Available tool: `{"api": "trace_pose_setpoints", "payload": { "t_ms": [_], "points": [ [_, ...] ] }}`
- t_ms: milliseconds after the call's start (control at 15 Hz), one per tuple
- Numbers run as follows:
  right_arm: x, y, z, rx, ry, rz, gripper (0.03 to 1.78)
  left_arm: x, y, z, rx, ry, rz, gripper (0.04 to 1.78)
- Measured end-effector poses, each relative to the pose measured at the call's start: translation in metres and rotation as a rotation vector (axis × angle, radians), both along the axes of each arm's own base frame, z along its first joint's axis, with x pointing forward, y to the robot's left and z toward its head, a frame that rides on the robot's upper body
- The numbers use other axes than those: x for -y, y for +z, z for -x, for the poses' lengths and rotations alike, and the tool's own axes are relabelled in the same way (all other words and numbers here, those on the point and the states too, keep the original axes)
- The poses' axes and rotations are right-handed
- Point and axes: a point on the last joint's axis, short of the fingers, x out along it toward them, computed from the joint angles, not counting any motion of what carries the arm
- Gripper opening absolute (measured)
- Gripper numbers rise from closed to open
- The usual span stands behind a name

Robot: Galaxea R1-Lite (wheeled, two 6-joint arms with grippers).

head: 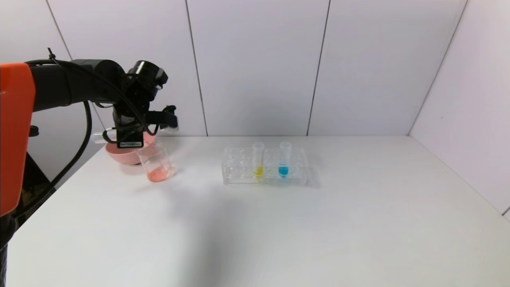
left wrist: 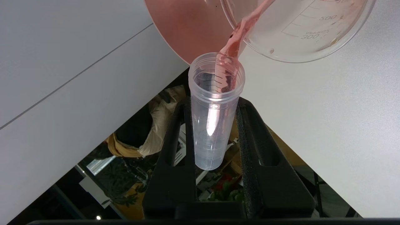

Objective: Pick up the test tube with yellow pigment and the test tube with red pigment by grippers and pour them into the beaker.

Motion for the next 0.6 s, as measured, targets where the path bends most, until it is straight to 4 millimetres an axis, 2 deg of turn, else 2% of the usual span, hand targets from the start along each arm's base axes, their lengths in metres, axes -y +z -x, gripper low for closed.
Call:
{"api": "trace_pose_setpoints", "payload": {
  "t_ms": [400, 600],
  "points": [
    [0.0, 0.0, 0.0, 0.0, 0.0, 0.0, 1.71, 0.02, -0.006, 0.004, -0.036, -0.007, -0.087, 0.42],
    [0.0, 0.0, 0.0, 0.0, 0.0, 0.0, 1.71, 0.022, -0.008, 0.004, -0.037, 0.004, -0.113, 0.42]
  ]
}}
